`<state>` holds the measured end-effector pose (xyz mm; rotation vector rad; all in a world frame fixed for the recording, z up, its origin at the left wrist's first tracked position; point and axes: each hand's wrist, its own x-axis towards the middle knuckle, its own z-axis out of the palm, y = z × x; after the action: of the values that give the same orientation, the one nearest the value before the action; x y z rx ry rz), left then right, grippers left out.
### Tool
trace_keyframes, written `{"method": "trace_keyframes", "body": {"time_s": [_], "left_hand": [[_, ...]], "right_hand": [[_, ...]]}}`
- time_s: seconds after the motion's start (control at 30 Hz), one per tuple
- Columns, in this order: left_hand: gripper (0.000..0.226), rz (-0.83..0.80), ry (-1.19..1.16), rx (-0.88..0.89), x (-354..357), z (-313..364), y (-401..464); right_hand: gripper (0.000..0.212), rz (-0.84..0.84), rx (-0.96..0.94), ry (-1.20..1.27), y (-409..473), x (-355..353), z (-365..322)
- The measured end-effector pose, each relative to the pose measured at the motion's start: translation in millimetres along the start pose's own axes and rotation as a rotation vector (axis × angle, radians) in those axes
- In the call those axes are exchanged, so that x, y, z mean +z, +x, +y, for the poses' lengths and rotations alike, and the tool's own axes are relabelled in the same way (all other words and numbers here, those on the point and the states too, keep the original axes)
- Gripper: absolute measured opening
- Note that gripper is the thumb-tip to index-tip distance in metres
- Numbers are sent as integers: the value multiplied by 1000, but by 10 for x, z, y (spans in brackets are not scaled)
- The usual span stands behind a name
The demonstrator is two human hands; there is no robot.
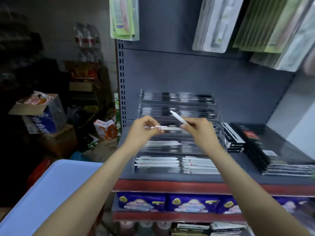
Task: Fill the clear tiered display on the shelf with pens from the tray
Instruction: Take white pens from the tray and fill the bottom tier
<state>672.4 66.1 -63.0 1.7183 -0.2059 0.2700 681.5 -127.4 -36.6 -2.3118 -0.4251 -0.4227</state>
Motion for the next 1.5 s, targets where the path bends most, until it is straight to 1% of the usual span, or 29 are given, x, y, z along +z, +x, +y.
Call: {"method": "trace_keyframes", "body": {"time_s": [0.07,0.13,0.23,0.33,0.4,0.47,0.57,0.67,0.9,1.03,1.1,1.23,1.27,1.3,1.37,1.5], "left_hand": [[15,15,22,-47,220,-42,33],[21,-7,57,-80,444,-77,70],[23,-41,227,-85,773,-118,154],[17,-20,424,-25,976,-109,244],[15,-34,546,21,1007,-103,279],[10,-102,670,53,988,-123,292],[3,-169,757,60,956,-152,275],[6,-191,811,64,1011,-143,263],[12,-205,1061,78,1199,-98,286],[15,-224,1070,91,1203,-109,298],[18,-202,1019,113,1153,-120,289],[23,-51,664,103,1003,-165,225],[24,-23,620,117,972,-155,204],[24,-19,613,139,950,-141,186],[25,-77,655,188,933,-137,186],[24,-200,851,184,979,-215,229]], "right_hand": [[20,41,20,-35,-8,-198,196],[17,75,70,-8,-18,-357,364],[8,125,127,47,-59,-526,526],[6,134,146,63,-124,-642,663],[10,132,143,47,-150,-695,740],[12,130,144,36,-158,-729,791],[15,127,139,13,-158,-736,819],[18,120,134,4,-156,-726,820],[21,104,113,5,-171,-694,870],[16,109,169,60,-163,-656,941],[11,74,152,22,-143,-627,954],[10,-65,55,-183,-83,-537,974],[11,-91,36,-220,-62,-504,969],[13,-118,20,-249,-42,-468,958],[15,-165,-7,-303,1,-385,944],[18,-232,-10,-342,27,-267,989]]}}
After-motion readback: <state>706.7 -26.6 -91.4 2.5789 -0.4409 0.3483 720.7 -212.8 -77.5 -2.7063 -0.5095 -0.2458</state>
